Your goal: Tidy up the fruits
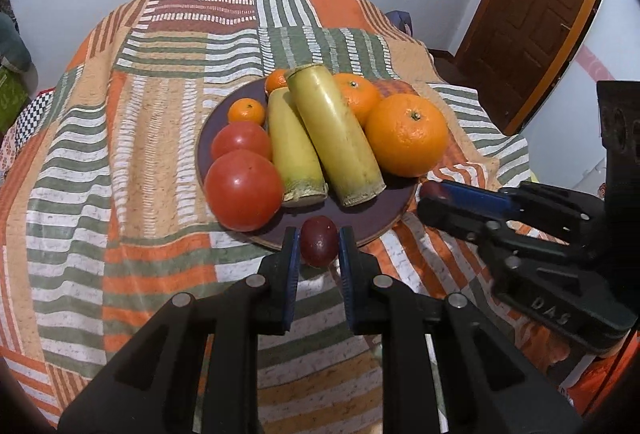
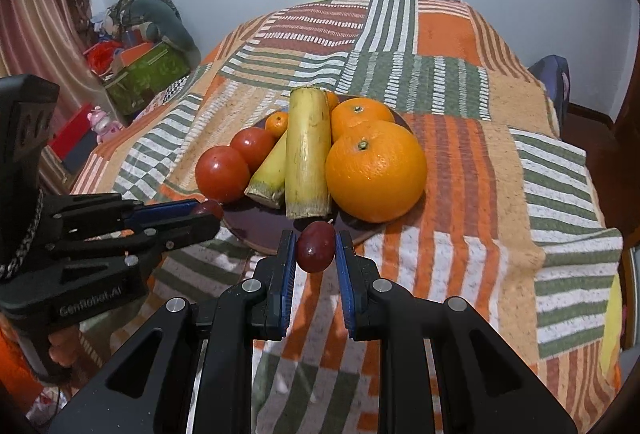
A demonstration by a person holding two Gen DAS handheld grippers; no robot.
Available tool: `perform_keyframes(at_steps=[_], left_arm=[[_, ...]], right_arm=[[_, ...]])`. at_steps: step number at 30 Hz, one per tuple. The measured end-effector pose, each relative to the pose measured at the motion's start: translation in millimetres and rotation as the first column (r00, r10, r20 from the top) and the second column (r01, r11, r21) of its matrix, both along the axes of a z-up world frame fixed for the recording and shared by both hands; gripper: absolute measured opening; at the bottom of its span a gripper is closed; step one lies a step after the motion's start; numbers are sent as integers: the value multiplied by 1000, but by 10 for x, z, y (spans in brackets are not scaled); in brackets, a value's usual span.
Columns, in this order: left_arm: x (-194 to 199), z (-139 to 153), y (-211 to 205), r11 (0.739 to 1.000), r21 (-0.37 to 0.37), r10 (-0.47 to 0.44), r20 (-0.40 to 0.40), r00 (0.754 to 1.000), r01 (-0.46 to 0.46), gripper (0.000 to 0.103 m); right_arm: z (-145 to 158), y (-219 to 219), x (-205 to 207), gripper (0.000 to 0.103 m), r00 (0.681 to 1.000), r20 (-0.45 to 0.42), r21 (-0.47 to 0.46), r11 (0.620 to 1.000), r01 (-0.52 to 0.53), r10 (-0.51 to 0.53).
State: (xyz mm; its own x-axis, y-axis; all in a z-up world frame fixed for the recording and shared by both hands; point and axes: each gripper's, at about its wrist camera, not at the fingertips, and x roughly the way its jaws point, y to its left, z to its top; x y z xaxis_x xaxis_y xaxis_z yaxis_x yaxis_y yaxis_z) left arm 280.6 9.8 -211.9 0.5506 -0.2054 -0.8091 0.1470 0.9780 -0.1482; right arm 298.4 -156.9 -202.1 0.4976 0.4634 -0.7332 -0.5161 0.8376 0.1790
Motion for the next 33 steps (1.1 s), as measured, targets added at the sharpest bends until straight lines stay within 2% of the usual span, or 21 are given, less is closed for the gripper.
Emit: perform_keyframes(at_steps=[9,23,25,27,33], left_arm=[[110,-122,-31,1000,-6,-13,-19,1000,13,19],[170,-219,-9,1000,-22,6,-49,999,-7,19],[139,-192,-3,1000,-24,8,-42,999,-9,19],[81,-128,-7,1000,-23,4,-22,1000,-5,19],[-139,206,14,1000,-10,23,65,998,-22,19]], right_arm=[[-157,39,119,18,1000,-26,-9,1000,10,-11],[-190,24,175,19,999,-38,-3,1000,19,-19],[-184,17,181,21,999,-46,-7,1000,23,-24],[-176,-3,184,29,998,-47,-6,1000,30,-31],[-1,-94,55,30,999,-6,5,999,43,-43]])
